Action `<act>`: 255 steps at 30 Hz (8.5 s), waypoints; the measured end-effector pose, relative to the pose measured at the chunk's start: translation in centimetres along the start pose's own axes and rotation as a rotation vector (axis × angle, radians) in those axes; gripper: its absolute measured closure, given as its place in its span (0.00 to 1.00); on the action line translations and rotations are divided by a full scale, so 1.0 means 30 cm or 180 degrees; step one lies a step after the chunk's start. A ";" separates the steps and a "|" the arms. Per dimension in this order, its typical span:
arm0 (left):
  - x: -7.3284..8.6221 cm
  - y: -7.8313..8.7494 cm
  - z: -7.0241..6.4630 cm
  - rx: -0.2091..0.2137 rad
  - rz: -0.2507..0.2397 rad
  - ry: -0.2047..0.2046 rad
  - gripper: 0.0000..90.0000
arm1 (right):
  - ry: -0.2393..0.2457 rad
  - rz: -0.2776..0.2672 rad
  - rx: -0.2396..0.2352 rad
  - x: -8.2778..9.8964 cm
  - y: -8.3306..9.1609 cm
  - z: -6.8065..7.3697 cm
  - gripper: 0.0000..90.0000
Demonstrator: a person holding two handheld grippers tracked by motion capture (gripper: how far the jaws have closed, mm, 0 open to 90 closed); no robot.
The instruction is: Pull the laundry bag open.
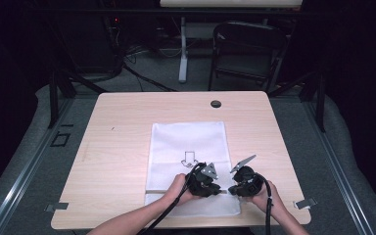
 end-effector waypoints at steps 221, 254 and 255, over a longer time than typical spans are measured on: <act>0.461 0.498 0.041 -0.0354 -0.0061 0.0478 0.91 | 0.0001 0.0043 -0.0017 0.000 0.000 0.012 1.00; 0.583 0.560 0.039 -0.0439 -0.0035 0.0868 0.91 | 0.0081 0.0081 -0.0036 -0.002 0.001 0.007 1.00; 0.582 0.560 0.041 -0.0435 -0.0029 0.0892 0.91 | 0.0053 0.0059 -0.0040 -0.003 0.000 0.010 1.00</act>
Point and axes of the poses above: each handheld gripper's, and its own axes: y roughly backward along the jaws, x roughly out of its underside, z roughly to its left, the point moved 5 cm from there along -y, roughly forward along the jaws, and after that the axes turned 7 degrees about x, right-handed, at the moved point
